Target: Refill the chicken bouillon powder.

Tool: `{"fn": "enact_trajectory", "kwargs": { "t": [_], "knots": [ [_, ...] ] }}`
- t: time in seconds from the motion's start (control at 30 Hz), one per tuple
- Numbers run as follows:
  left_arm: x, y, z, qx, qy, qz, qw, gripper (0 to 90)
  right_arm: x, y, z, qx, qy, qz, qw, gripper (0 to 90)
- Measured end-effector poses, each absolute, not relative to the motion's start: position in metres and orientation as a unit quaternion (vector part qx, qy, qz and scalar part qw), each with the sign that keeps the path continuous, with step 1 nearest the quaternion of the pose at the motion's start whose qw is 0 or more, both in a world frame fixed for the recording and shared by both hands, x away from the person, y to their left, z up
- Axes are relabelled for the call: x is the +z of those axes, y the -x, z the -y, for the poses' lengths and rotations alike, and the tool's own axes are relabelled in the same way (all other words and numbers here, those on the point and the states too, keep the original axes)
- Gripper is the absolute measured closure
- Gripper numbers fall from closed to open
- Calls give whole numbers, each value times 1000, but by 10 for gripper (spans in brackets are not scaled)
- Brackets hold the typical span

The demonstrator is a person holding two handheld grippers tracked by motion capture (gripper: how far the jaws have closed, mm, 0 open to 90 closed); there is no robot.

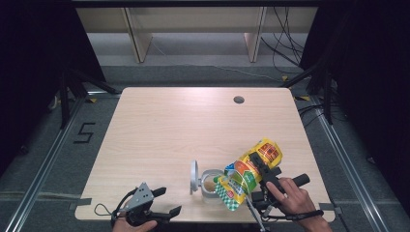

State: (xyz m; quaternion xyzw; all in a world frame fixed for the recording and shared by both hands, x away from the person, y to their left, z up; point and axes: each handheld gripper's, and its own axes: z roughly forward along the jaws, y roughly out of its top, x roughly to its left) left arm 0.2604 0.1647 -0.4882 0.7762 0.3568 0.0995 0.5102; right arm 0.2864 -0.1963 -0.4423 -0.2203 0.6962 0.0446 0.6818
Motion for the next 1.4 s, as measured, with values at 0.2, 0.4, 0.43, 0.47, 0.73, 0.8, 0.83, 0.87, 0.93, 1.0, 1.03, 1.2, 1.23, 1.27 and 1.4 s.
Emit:
{"fn": "enact_trajectory", "kwargs": {
  "t": [0.2,0.4,0.43,0.47,0.73,0.8,0.83,0.87,0.93,1.0,1.03,1.2,1.23,1.27,1.4],
  "knots": [
    [-488,-260,-166,101,-780,-353,506,165,-443,-286,196,51,211,-693,687,334],
    [-488,-260,-165,100,-777,-356,510,165,-444,-285,197,42,208,-704,678,334],
    [-488,-260,-165,100,-777,-356,510,165,-444,-284,196,42,208,-701,681,334],
    [-488,-260,-165,100,-777,-356,510,165,-447,-284,197,46,196,-707,678,334],
    [-488,-261,-166,100,-781,-353,506,162,-444,-285,197,43,213,-698,683,335],
    [-488,-261,-165,101,-780,-354,506,161,-443,-286,196,39,223,-692,686,335],
    [-488,-260,-165,99,-776,-357,510,161,-446,-286,197,50,205,-697,685,335],
    [-488,-260,-165,99,-777,-356,510,161,-446,-285,198,42,202,-704,680,335],
    [-488,-261,-165,100,-776,-357,510,161,-445,-285,198,44,203,-700,683,335],
    [-488,-261,-165,100,-777,-357,509,161,-442,-285,198,36,219,-693,686,335],
    [-488,-261,-165,100,-777,-356,509,161,-443,-285,198,36,218,-693,686,335],
    [-488,-261,-166,102,-779,-354,507,160,-446,-285,198,41,196,-704,682,335],
    [-488,-261,-166,102,-780,-354,506,160,-446,-286,197,44,207,-695,687,335],
    [-488,-261,-166,102,-780,-354,506,160,-446,-285,198,40,208,-696,686,335],
    [-488,-261,-165,101,-777,-357,509,160,-443,-284,197,31,216,-696,684,335]
  ]
}}
